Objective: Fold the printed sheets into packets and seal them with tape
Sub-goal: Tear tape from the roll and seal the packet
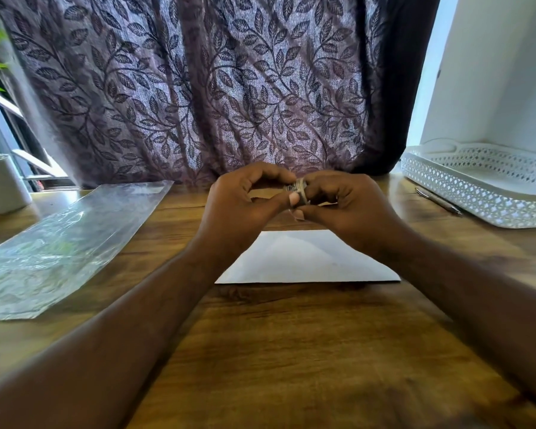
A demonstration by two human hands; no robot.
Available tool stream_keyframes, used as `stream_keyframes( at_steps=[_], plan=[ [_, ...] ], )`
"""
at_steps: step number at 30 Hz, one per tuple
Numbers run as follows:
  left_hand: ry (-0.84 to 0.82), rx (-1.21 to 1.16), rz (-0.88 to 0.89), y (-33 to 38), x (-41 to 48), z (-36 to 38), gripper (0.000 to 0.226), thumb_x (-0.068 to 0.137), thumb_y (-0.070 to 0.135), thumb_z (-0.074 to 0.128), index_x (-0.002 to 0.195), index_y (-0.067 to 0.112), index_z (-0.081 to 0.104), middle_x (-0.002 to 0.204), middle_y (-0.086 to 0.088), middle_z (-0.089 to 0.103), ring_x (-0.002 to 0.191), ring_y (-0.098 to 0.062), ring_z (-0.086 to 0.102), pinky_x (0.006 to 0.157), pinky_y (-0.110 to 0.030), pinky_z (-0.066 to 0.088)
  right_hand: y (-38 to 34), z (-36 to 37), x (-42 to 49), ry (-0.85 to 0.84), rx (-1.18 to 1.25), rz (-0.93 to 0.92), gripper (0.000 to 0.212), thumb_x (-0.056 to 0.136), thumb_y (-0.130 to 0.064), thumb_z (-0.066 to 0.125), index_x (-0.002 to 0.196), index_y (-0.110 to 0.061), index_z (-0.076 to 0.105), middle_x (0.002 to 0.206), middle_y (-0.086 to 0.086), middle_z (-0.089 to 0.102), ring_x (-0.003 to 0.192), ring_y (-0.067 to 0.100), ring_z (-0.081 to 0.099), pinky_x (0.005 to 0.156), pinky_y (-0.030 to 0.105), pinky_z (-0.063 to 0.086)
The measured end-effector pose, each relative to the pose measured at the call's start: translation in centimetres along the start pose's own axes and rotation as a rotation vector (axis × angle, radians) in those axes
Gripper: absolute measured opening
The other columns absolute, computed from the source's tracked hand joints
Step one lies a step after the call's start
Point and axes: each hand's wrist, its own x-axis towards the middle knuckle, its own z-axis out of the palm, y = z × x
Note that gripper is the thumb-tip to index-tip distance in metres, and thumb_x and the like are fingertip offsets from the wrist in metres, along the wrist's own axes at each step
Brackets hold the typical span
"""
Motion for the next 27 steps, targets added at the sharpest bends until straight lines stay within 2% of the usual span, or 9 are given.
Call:
stream_keyframes(
  at_steps=[4,6,9,11,14,17,22,24,27],
  plan=[
    [-0.041,-0.008,-0.008,0.0,0.3,-0.6,0.014,0.085,0.011,0.077,0.099,0.008,0.075,0.093,0.001,0.077,0.088,-0.012,0.074,0.081,-0.039,0.061,0.2,-0.1,-0.1,-0.028,-0.005,-0.013,0.015,0.075,-0.003,0.084,0.089,-0.009,0.080,0.097,-0.002,0.076,0.087,0.010,0.071,0.077,0.023,0.057],
    [-0.019,0.050,0.026,0.3,0.1,-0.6,0.014,0.086,0.013,0.077,0.099,0.010,0.075,0.093,0.003,0.075,0.085,-0.007,0.072,0.077,-0.031,0.061,0.1,-0.1,-0.1,0.001,0.001,0.019,0.014,0.077,-0.006,0.084,0.090,-0.009,0.080,0.094,-0.002,0.077,0.085,0.010,0.072,0.075,0.028,0.058],
    [0.031,0.181,0.133,0.8,-0.3,-0.2,0.019,0.082,0.015,0.081,0.099,0.013,0.072,0.095,0.005,0.071,0.087,-0.003,0.068,0.071,-0.015,0.053,-0.2,-0.1,0.0,0.046,0.047,0.026,0.010,0.078,-0.008,0.083,0.088,-0.009,0.080,0.088,-0.002,0.077,0.079,0.007,0.071,0.070,0.017,0.052],
    [0.067,0.224,0.203,1.0,-0.3,0.0,0.018,0.081,0.015,0.081,0.095,0.011,0.071,0.093,0.003,0.068,0.087,-0.006,0.066,0.071,-0.017,0.052,-0.2,0.0,0.0,0.066,0.052,0.040,0.009,0.078,-0.009,0.083,0.081,-0.003,0.077,0.084,0.005,0.075,0.076,0.014,0.070,0.067,0.018,0.050],
    [0.126,0.320,0.294,1.1,-0.3,0.0,0.015,0.080,0.013,0.080,0.091,0.008,0.070,0.091,0.000,0.067,0.086,-0.012,0.062,0.074,-0.027,0.050,0.0,0.3,0.1,0.103,0.046,0.049,0.014,0.077,-0.009,0.085,0.074,-0.002,0.073,0.080,0.011,0.072,0.074,0.023,0.068,0.065,0.028,0.051],
    [0.185,0.356,0.308,0.9,-0.4,0.1,0.014,0.080,0.014,0.080,0.087,0.008,0.070,0.091,-0.001,0.066,0.085,-0.013,0.061,0.073,-0.029,0.049,-0.1,0.6,0.1,0.140,0.036,0.053,0.018,0.076,-0.012,0.086,0.071,-0.003,0.071,0.077,0.007,0.070,0.071,0.017,0.066,0.063,0.026,0.050],
    [0.171,0.355,0.293,0.7,-0.2,0.2,0.013,0.082,0.015,0.080,0.090,0.010,0.072,0.098,0.001,0.063,0.089,-0.002,0.058,0.069,-0.020,0.050,-0.2,0.7,0.1,0.160,0.035,0.065,0.019,0.075,-0.011,0.086,0.069,-0.004,0.070,0.073,0.001,0.066,0.066,0.002,0.058,0.064,0.016,0.043],
    [0.146,0.373,0.299,0.7,-0.2,0.2,0.013,0.083,0.015,0.079,0.093,0.010,0.072,0.099,0.001,0.063,0.089,-0.002,0.057,0.069,-0.020,0.050,-0.3,0.6,0.0,0.152,0.019,0.066,0.019,0.074,-0.012,0.087,0.069,-0.005,0.071,0.070,-0.004,0.064,0.065,0.002,0.057,0.063,0.012,0.041],
    [0.139,0.378,0.300,0.7,-0.2,0.2,0.012,0.083,0.014,0.079,0.091,0.010,0.072,0.099,0.000,0.063,0.092,-0.008,0.059,0.069,-0.024,0.051,-0.3,0.6,-0.1,0.142,0.006,0.070,0.018,0.075,-0.014,0.087,0.069,-0.006,0.072,0.070,0.000,0.065,0.065,0.005,0.058,0.061,0.015,0.043]
  ],
)
